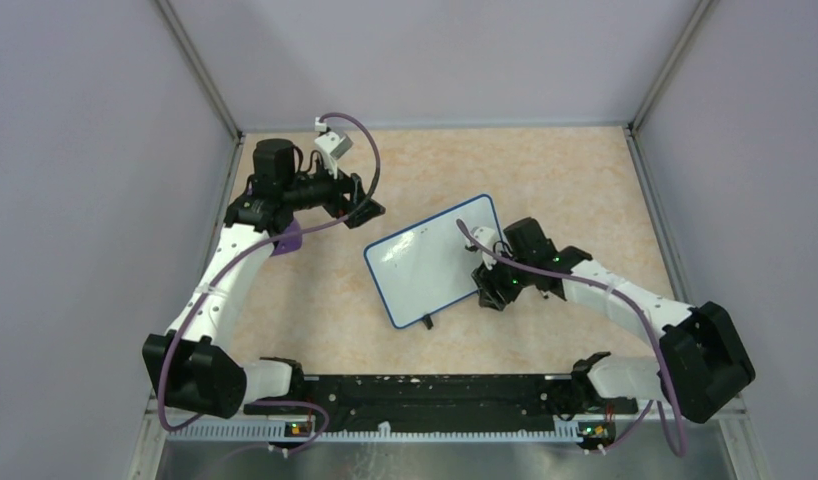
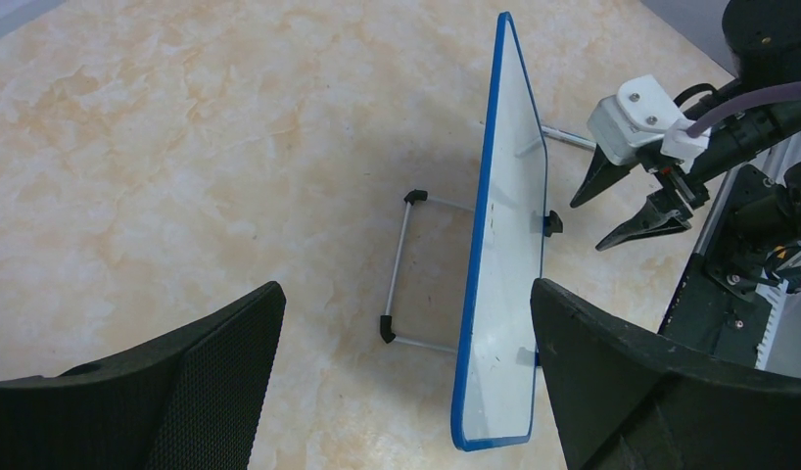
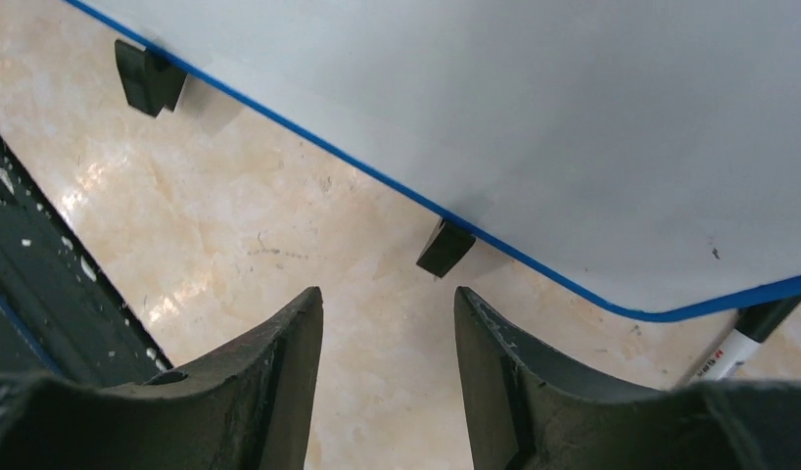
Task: Write a sentence on the whiteboard
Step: Move the whiteboard to the center of the board, then pick up the whiteboard marker from the center of the board.
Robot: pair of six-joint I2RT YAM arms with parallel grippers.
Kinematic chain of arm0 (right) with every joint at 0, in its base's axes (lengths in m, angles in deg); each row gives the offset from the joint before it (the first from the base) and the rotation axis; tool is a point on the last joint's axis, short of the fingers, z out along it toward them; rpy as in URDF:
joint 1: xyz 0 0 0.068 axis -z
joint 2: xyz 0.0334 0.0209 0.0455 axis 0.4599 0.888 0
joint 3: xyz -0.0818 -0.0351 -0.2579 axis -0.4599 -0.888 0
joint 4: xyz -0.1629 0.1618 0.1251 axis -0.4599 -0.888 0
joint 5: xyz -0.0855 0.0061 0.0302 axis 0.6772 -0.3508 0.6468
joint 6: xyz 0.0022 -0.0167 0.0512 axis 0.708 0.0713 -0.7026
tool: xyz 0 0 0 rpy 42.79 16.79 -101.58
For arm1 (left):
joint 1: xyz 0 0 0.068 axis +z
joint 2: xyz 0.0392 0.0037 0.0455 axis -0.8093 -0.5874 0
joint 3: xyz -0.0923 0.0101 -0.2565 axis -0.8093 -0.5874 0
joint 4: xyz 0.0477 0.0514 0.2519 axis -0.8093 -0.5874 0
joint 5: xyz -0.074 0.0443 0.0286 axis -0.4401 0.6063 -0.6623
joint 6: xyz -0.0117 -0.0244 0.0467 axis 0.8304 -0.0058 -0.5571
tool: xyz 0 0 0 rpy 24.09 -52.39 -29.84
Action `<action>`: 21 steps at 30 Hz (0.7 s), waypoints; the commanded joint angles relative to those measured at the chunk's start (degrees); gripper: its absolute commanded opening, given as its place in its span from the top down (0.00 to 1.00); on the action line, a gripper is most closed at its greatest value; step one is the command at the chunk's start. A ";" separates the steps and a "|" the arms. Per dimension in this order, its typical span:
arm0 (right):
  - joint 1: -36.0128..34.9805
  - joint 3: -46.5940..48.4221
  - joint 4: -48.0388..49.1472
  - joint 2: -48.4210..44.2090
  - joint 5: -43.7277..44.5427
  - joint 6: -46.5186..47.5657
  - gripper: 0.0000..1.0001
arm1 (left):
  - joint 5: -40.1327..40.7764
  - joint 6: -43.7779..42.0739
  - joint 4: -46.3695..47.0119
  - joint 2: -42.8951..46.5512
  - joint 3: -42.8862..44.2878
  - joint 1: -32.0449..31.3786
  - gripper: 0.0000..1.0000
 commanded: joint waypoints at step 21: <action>19.08 5.09 -6.46 5.94 13.76 7.88 0.61 | 0.08 2.14 3.92 -1.29 1.09 -0.22 0.01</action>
